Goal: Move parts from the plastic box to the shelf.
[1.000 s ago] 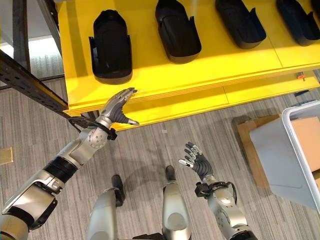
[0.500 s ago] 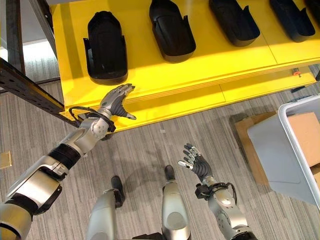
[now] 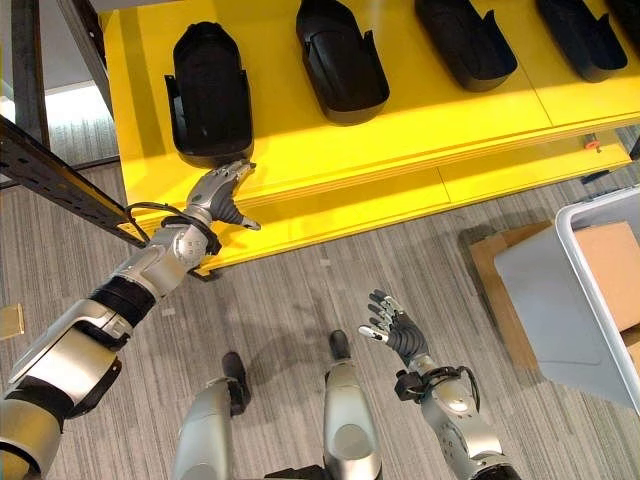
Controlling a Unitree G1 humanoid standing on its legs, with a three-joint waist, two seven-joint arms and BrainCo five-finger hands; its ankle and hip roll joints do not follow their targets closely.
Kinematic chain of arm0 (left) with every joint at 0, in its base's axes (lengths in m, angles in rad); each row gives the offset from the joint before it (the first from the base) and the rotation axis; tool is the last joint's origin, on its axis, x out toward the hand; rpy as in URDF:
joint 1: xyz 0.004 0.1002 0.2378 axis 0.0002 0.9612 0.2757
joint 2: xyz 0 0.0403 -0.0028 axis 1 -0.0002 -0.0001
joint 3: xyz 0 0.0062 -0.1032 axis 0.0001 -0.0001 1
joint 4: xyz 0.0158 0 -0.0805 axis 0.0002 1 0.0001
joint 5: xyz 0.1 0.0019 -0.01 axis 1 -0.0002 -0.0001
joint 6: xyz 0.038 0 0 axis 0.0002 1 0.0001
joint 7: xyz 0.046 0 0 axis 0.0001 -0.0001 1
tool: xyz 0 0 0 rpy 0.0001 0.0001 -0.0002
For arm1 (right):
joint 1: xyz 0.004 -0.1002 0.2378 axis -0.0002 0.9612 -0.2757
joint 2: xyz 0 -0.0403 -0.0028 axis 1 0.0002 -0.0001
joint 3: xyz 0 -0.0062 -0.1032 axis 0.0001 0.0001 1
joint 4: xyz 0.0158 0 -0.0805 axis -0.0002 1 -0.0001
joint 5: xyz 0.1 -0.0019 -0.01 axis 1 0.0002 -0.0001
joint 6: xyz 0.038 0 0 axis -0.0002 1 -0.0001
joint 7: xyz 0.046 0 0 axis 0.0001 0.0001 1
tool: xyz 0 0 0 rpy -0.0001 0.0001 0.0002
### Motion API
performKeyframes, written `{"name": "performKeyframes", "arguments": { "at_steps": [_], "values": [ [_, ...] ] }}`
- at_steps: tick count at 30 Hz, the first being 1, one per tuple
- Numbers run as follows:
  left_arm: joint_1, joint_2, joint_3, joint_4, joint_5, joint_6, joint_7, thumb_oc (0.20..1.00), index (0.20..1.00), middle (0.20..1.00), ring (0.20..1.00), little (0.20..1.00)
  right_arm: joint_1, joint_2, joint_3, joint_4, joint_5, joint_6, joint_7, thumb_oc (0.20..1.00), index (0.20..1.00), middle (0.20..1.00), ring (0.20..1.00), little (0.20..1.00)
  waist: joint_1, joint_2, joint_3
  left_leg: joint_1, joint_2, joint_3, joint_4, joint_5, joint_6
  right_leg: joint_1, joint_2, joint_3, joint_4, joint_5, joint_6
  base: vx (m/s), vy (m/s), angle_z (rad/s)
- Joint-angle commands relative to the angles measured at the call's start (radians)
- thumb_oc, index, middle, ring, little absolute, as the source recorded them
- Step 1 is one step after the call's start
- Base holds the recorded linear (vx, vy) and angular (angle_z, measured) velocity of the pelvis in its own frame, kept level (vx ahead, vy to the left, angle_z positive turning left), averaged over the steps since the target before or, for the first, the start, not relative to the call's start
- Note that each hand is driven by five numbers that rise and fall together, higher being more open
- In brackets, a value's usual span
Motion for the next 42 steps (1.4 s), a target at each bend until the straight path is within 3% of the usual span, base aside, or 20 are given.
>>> {"name": "performKeyframes", "arguments": {
  "at_steps": [1, 18, 42],
  "values": [
    [-0.025, 0.03, 0.029, 0.055, -0.039, 0.01, 0.006, 1.0, 1.0, 1.0, 1.0, 1.0, 0.056, -0.044, -0.029, -0.057, 0.018, -0.023, 0.014, 1.0, 1.0, 1.0, 1.0, 1.0, 0.005, -0.007, -0.053, -0.07, 0.057, -0.116, 0.024, 0.035, -0.057, 0.061, -0.04, -0.017, 0.077, -0.154, -0.019, 0.0, 0.0, 0.0],
    [-0.138, 0.047, -0.002, 0.146, -0.072, 0.016, 0.027, 1.0, 1.0, 1.0, 1.0, 1.0, 0.071, -0.055, -0.033, -0.053, 0.037, -0.025, 0.022, 1.0, 1.0, 1.0, 1.0, 1.0, -0.015, -0.014, -0.062, -0.081, 0.063, -0.111, 0.036, 0.031, -0.059, 0.045, -0.038, -0.003, 0.091, -0.158, -0.017, 0.0, 0.0, 0.0],
    [-0.173, 0.063, -0.021, 0.158, -0.069, 0.014, 0.028, 1.0, 1.0, 1.0, 1.0, 1.0, 0.074, -0.065, -0.031, -0.048, 0.044, -0.027, 0.027, 1.0, 1.0, 1.0, 1.0, 1.0, -0.024, -0.019, -0.063, -0.092, 0.065, -0.106, 0.056, 0.02, -0.057, 0.026, -0.037, 0.009, 0.112, -0.162, -0.018, 0.0, 0.0, -0.01]
  ]
}}
